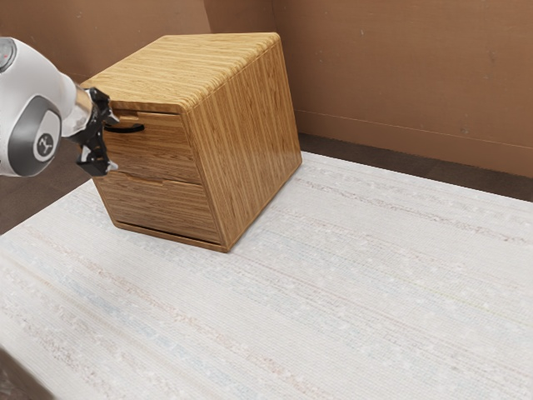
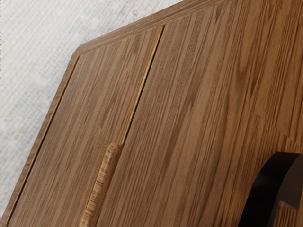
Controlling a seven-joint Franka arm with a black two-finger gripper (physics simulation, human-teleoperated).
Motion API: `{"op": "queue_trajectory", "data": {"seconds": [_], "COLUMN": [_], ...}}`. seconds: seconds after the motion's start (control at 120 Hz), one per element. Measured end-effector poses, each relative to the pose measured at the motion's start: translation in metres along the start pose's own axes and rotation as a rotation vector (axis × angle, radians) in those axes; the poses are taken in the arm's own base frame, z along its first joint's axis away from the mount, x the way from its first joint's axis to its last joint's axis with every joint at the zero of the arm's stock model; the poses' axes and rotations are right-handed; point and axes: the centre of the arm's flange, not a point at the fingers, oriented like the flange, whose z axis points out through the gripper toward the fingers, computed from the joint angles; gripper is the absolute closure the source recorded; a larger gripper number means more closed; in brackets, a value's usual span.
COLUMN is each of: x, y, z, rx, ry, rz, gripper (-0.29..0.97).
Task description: Pull the drawer handle with one arm to open the drawer
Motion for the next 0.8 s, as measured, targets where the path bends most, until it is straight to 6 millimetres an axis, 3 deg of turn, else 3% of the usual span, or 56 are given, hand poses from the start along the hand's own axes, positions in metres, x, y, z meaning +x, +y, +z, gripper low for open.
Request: {"op": "queue_trajectory", "data": {"seconds": [0.192, 0.367, 0.8], "x": [0.003, 0.019, 0.058], "y": [-0.014, -0.04, -0.102], "z": [0.0, -0.026, -0.055], "rx": [0.008, -0.002, -0.018], "ry": [-0.015, -0.049, -0.059], "rz": [-0.016, -0.047, -0.084], "gripper": [0.0, 0.0, 0.0]}}
